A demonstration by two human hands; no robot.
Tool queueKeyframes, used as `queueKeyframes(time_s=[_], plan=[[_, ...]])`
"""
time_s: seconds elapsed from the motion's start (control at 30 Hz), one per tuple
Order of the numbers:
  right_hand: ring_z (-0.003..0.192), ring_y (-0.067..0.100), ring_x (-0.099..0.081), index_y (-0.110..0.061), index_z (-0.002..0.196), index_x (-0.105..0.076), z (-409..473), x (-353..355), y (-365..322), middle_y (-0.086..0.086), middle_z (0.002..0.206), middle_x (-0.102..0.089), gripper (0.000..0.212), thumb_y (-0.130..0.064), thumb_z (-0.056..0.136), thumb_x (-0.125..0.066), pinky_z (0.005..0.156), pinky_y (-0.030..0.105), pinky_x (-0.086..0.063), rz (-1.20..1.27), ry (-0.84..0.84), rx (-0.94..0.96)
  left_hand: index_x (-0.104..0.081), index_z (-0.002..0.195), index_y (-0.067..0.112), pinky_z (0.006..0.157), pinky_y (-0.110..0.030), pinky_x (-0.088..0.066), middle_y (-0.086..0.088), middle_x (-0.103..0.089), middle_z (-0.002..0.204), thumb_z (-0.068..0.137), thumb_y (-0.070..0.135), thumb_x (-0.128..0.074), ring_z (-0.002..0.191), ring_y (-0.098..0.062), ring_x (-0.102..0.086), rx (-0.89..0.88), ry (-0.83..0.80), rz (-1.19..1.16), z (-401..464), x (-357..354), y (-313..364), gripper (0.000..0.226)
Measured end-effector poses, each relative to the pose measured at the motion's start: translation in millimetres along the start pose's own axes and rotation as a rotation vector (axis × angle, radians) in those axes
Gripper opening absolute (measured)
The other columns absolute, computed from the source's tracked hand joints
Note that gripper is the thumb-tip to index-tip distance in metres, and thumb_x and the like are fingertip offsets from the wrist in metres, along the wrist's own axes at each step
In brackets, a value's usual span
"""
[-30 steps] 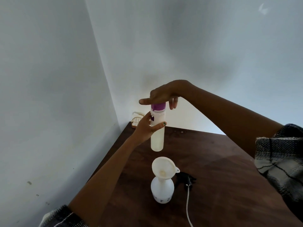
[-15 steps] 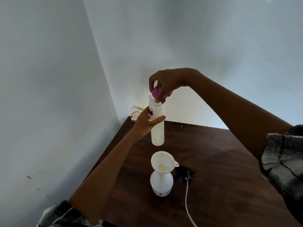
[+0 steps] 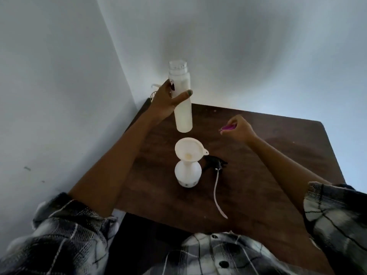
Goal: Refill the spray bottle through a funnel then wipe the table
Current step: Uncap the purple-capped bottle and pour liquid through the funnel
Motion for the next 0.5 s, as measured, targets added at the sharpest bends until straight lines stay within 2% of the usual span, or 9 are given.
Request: queueKeyframes(time_s=[0.1, 0.2, 0.23, 0.3, 0.37, 0.43, 0.5], plan=[[0.094, 0.021, -0.062, -0.005, 0.119, -0.050, -25.8, -29.5, 65.2, 0.015, 0.107, -0.066, 0.053, -0.006, 0.073, -0.077, 0.077, 0.028, -0.047, 0.021, -0.061, -0.178, -0.046, 0.126, 0.009, 0.067, -0.005, -0.048, 0.003, -0.058, 0.108, 0.086, 0.029, -0.066, 0.088, 0.005, -0.057, -0.004, 0.001, 0.012, -1.1, -1.3, -0.6, 0.050], [0.105, 0.023, -0.058, -0.010, 0.124, -0.052, -48.5, -52.3, 108.5, 0.012, 0.120, -0.060, 0.060, -0.016, 0.071, -0.079, 0.088, 0.034, -0.049, -0.061, -0.158, -0.296, -0.046, 0.126, 0.008, 0.068, -0.006, -0.048, 0.004, -0.057, 0.107, 0.085, 0.031, -0.066, 0.090, 0.003, -0.057, -0.005, 0.006, 0.018, -2.1, -4.1, -2.7, 0.051], [0.107, 0.024, -0.057, -0.012, 0.123, -0.052, -55.4, -57.1, 116.7, 0.011, 0.123, -0.057, 0.059, -0.019, 0.071, -0.079, 0.088, 0.034, -0.049, -0.087, -0.180, -0.318, -0.047, 0.126, 0.008, 0.069, -0.007, -0.048, 0.003, -0.058, 0.108, 0.085, 0.031, -0.067, 0.091, 0.001, -0.058, -0.006, 0.007, 0.018, -2.0, -5.0, -4.3, 0.051], [0.108, 0.024, -0.055, -0.013, 0.119, -0.053, -65.1, -63.4, 124.1, 0.009, 0.123, -0.054, 0.054, -0.017, 0.072, -0.079, 0.085, 0.031, -0.047, -0.094, -0.183, -0.330, -0.047, 0.125, 0.009, 0.072, -0.009, -0.049, 0.001, -0.058, 0.109, 0.084, 0.033, -0.067, 0.094, -0.001, -0.058, -0.006, 0.008, 0.017, -1.5, -6.2, -6.9, 0.051], [0.113, 0.026, -0.052, -0.015, 0.117, -0.050, -71.1, -67.8, 125.9, 0.009, 0.122, -0.053, 0.054, -0.011, 0.072, -0.078, 0.092, 0.036, -0.046, -0.102, -0.174, -0.308, -0.048, 0.125, 0.008, 0.073, -0.009, -0.049, 0.002, -0.058, 0.109, 0.084, 0.033, -0.068, 0.093, 0.000, -0.058, -0.008, 0.008, 0.024, -1.9, -8.9, -7.6, 0.051], [0.119, 0.027, -0.044, -0.021, 0.115, -0.048, -76.1, -71.0, 127.5, 0.007, 0.125, -0.047, 0.055, -0.016, 0.071, -0.079, 0.099, 0.045, -0.042, -0.196, -0.181, -0.294, -0.047, 0.125, 0.007, 0.073, -0.010, -0.050, 0.003, -0.058, 0.108, 0.084, 0.032, -0.068, 0.092, 0.002, -0.058, 0.002, 0.009, 0.022, -2.3, -10.9, -8.6, 0.052], [0.121, 0.028, -0.037, -0.025, 0.115, -0.047, -80.3, -72.3, 128.9, 0.007, 0.128, -0.041, 0.055, -0.022, 0.071, -0.079, 0.100, 0.046, -0.038, -0.296, -0.201, -0.306, -0.048, 0.125, 0.008, 0.073, -0.011, -0.050, 0.004, -0.059, 0.107, 0.083, 0.033, -0.069, 0.092, 0.003, -0.059, 0.015, 0.007, 0.021, -2.2, -11.6, -10.1, 0.053]])
Point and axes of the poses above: each hand's wrist, its own z-axis towards the middle knuckle, its own x-axis out of the back of the hand, y = z × x, the point moved 5 cm from there along z, towards the middle knuckle
